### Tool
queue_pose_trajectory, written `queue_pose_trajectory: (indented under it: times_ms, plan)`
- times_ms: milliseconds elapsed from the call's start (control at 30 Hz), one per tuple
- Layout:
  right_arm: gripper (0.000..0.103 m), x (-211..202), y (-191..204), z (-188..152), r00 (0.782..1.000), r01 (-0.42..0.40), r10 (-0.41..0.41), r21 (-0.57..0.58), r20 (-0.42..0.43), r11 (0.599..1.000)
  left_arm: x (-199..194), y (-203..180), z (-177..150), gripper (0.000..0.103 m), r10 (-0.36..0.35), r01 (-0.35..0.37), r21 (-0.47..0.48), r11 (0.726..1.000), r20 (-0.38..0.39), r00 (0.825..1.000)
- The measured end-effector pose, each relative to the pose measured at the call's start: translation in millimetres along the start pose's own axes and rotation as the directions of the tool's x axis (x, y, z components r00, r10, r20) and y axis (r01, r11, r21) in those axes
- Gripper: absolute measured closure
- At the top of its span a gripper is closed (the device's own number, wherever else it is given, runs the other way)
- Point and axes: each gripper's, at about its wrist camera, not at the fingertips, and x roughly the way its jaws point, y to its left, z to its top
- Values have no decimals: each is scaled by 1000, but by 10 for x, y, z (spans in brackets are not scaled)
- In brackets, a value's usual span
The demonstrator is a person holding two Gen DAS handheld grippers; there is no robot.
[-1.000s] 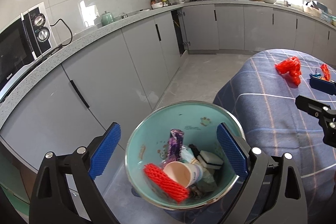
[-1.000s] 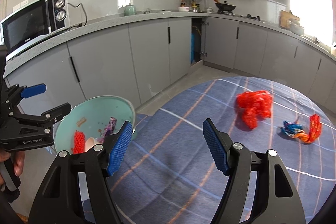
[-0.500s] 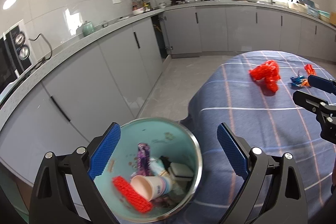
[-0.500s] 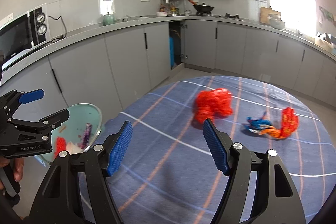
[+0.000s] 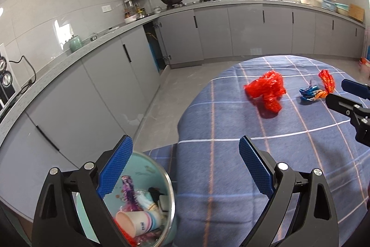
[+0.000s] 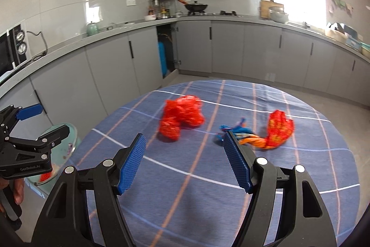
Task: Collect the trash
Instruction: 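Move both open tools back over the table toward the remaining trash, then grasp the red plastic bag with the left tool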
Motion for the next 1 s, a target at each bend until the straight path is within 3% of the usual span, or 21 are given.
queue_pose_trajectory:
  times_ms: [600, 1000]
  plan:
    - [34, 180, -891, 58, 977, 213, -208, 134, -56, 968, 438, -750, 428, 11, -87, 86, 83, 993, 6, 996]
    - [34, 355, -1382, -34, 958, 282, -263, 200, -115, 938, 955, -1195, 612, 11, -125, 131, 132, 983, -52, 991]
